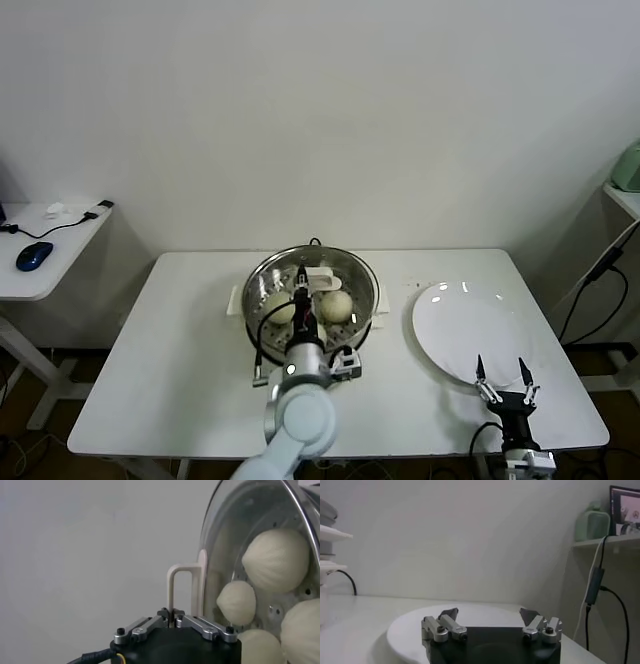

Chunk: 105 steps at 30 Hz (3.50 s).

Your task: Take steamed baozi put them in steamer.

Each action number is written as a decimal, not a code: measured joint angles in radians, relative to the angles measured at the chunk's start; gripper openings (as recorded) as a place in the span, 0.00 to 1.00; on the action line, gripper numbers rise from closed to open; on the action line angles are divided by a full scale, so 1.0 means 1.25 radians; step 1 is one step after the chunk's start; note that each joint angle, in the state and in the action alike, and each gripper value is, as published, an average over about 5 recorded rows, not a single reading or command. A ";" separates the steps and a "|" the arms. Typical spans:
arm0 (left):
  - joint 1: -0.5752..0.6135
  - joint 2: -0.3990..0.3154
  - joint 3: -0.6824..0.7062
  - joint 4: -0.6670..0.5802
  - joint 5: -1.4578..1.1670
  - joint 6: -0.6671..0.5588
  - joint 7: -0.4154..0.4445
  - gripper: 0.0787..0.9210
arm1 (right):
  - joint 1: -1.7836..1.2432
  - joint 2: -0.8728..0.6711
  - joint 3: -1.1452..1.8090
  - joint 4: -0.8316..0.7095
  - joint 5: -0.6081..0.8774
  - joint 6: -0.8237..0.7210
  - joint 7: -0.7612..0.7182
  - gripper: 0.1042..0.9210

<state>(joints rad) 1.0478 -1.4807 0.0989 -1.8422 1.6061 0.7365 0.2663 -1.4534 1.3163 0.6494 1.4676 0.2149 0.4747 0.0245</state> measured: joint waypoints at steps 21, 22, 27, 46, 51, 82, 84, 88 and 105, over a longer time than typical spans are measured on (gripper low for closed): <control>0.009 -0.008 -0.026 0.038 0.015 -0.001 -0.052 0.13 | -0.009 0.007 0.001 -0.008 -0.018 0.033 0.003 0.88; 0.010 -0.008 -0.026 0.037 0.015 -0.001 -0.053 0.17 | -0.009 0.007 0.001 -0.007 -0.019 0.034 0.003 0.88; 0.013 -0.004 -0.022 0.027 0.015 -0.003 -0.051 0.33 | -0.009 0.008 0.002 -0.004 -0.023 0.036 0.001 0.88; 0.095 0.072 -0.052 -0.157 -0.176 -0.104 -0.109 0.88 | -0.027 0.013 -0.001 0.020 -0.004 0.015 -0.009 0.88; 0.163 0.086 -0.153 -0.211 -0.381 -0.226 -0.185 0.88 | -0.039 0.007 0.002 0.038 -0.002 0.002 -0.016 0.88; 0.379 0.152 -0.584 0.112 -1.417 -0.806 -0.209 0.88 | -0.045 -0.013 -0.024 0.092 0.027 -0.051 -0.067 0.88; 0.384 0.148 -0.579 0.120 -1.425 -0.816 -0.208 0.88 | -0.045 -0.011 -0.025 0.091 0.028 -0.051 -0.067 0.88; 0.391 0.141 -0.570 0.129 -1.433 -0.830 -0.207 0.88 | -0.045 -0.011 -0.025 0.088 0.028 -0.051 -0.067 0.88; 0.398 0.128 -0.547 0.138 -1.441 -0.858 -0.204 0.88 | -0.053 -0.006 -0.025 0.090 0.033 -0.058 -0.074 0.88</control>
<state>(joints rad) 1.5453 -1.3212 -0.5847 -1.6697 -0.1950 -0.3357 0.0118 -1.5193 1.3088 0.6187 1.5798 0.2564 0.4022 -0.0680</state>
